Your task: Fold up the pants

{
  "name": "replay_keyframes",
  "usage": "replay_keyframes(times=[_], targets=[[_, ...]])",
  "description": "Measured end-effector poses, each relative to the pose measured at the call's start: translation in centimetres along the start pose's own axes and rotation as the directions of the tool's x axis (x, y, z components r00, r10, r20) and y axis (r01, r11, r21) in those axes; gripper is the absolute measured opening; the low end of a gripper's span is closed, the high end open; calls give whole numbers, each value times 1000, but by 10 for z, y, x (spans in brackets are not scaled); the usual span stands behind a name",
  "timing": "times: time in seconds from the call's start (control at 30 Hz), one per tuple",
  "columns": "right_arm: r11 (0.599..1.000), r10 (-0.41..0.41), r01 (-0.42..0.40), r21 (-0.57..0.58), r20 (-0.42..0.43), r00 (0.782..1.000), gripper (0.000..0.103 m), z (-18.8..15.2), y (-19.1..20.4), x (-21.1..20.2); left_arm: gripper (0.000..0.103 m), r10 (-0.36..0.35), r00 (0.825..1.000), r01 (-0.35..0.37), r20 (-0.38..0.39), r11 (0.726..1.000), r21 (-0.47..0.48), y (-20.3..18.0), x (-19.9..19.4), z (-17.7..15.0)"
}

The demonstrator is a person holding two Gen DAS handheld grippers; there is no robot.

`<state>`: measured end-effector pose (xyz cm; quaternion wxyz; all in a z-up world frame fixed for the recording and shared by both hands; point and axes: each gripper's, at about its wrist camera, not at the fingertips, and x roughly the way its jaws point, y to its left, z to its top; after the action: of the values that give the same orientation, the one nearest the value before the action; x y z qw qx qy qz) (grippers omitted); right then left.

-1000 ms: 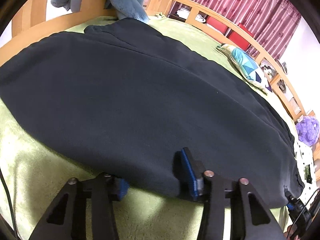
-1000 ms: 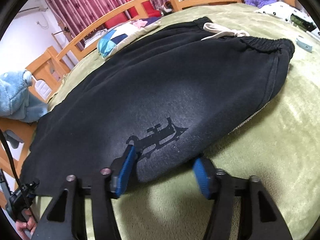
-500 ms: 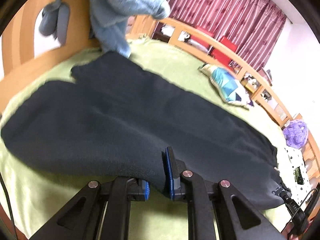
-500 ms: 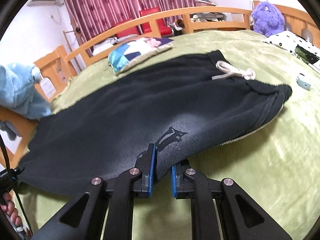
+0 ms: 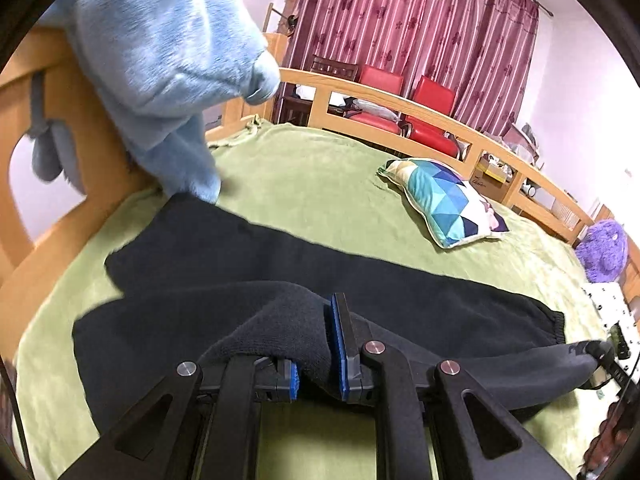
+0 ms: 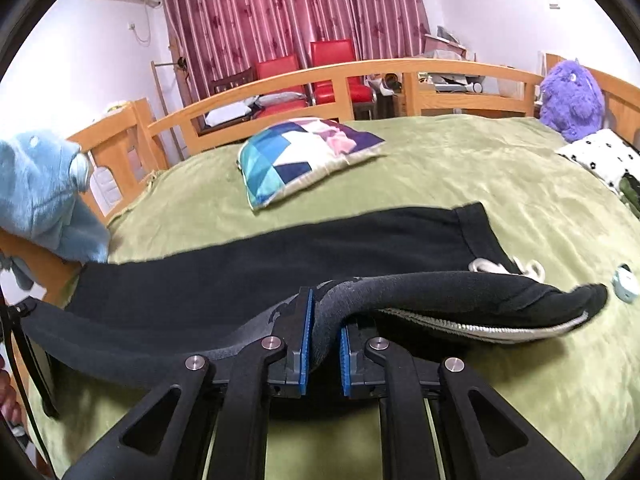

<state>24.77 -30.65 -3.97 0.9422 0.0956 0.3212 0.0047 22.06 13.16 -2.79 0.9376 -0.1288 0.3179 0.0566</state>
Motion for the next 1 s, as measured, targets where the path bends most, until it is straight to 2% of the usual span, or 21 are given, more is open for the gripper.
replay_keyframes(times=[0.27,0.5,0.6,0.73,0.83,0.93,0.97,1.0], targets=[[999,23,-23,49,5,1000,10,45,8,65,13,39,999,-40,19,999,37,-21,55,29],[994,2,-1,113,-10,1000,9,77,14,131,13,34,999,-34,31,999,-6,-27,103,57],[992,4,-2,125,-15,1000,9,71,11,151,13,37,999,-36,20,999,-10,-31,124,58],[991,17,-12,137,-37,999,9,42,2,178,13,73,997,-73,4,997,29,-40,151,46],[995,-26,35,92,-98,995,9,35,4,198,13,102,995,-103,6,992,74,-46,166,32],[995,-1,9,98,-87,996,21,36,4,200,14,127,992,-123,-23,983,137,-54,179,24],[994,23,-14,109,-80,997,30,36,4,199,16,143,989,-138,-23,979,152,-55,180,23],[991,62,-54,121,-63,996,43,36,5,195,22,150,988,-146,-19,977,155,-55,178,23]])
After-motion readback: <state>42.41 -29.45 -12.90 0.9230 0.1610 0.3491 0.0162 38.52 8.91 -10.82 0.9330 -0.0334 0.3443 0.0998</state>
